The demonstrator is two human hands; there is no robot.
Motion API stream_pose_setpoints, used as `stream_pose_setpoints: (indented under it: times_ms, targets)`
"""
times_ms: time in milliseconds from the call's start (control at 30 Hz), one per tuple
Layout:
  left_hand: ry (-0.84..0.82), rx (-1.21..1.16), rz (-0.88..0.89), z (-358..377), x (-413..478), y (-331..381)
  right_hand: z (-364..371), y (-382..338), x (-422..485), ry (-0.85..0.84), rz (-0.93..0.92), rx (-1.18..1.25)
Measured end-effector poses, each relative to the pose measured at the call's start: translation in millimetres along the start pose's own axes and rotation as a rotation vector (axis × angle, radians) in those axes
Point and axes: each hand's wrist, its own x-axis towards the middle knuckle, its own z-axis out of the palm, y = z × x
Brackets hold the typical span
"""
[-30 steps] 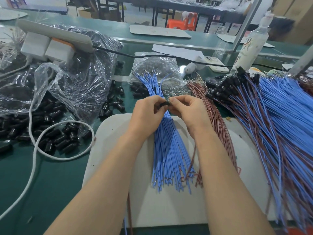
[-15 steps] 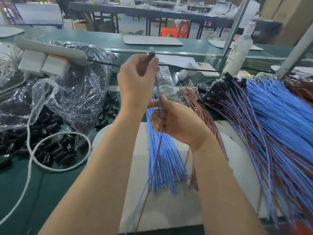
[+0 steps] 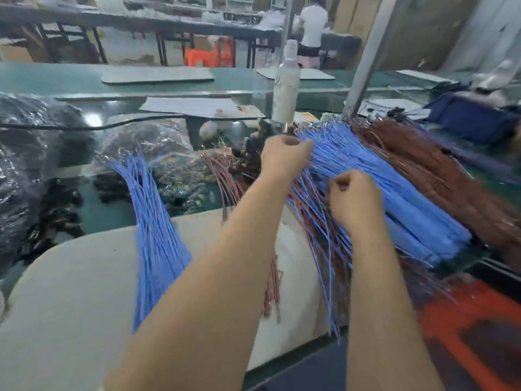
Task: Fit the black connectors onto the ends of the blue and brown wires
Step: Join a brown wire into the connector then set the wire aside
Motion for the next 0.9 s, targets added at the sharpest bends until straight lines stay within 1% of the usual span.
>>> stream_pose_setpoints:
  times_ms: [67,100,200,300,400,433,500,600,667,800,900]
  targets:
    - [-0.073,0.141,-0.091,15.6,0.6,-30.9,16.6,15.7,-0.5,-0.022,0.081,-0.070]
    - [-0.074,0.159,-0.100,19.8,1.2,-41.6,22.4,20.0,-1.4,-0.021,0.089,-0.087]
    - [-0.034,0.139,-0.084,22.9,5.5,-52.6,30.0,22.9,2.2,0.016,0.079,-0.072]
    - [-0.026,0.094,-0.061,17.9,4.7,-45.9,30.2,15.8,5.7,0.066,0.051,-0.015]
    - [0.010,0.031,0.004,4.1,-1.1,-34.2,30.4,-5.6,1.2,0.171,-0.034,0.092]
    - [0.034,0.013,0.038,-4.6,-3.2,-29.9,32.6,-16.3,-1.9,0.175,-0.080,0.134]
    - [0.097,-0.012,0.108,-27.1,-8.6,-20.7,40.8,-39.8,-10.0,0.124,-0.170,0.225]
    - [0.254,-0.071,0.159,-72.4,-18.3,-11.2,63.2,-72.8,-25.7,-0.027,-0.261,0.328]
    - [0.365,-0.088,0.167,-108.1,-26.1,-9.4,82.1,-91.7,-37.0,-0.144,-0.293,0.316]
    - [0.544,-0.133,0.172,-183.2,-45.8,-13.0,122.1,-127.9,-60.2,-0.377,-0.361,0.212]
    - [0.661,-0.204,0.173,-228.0,-60.1,-14.3,145.4,-155.6,-78.9,-0.463,-0.405,0.184]
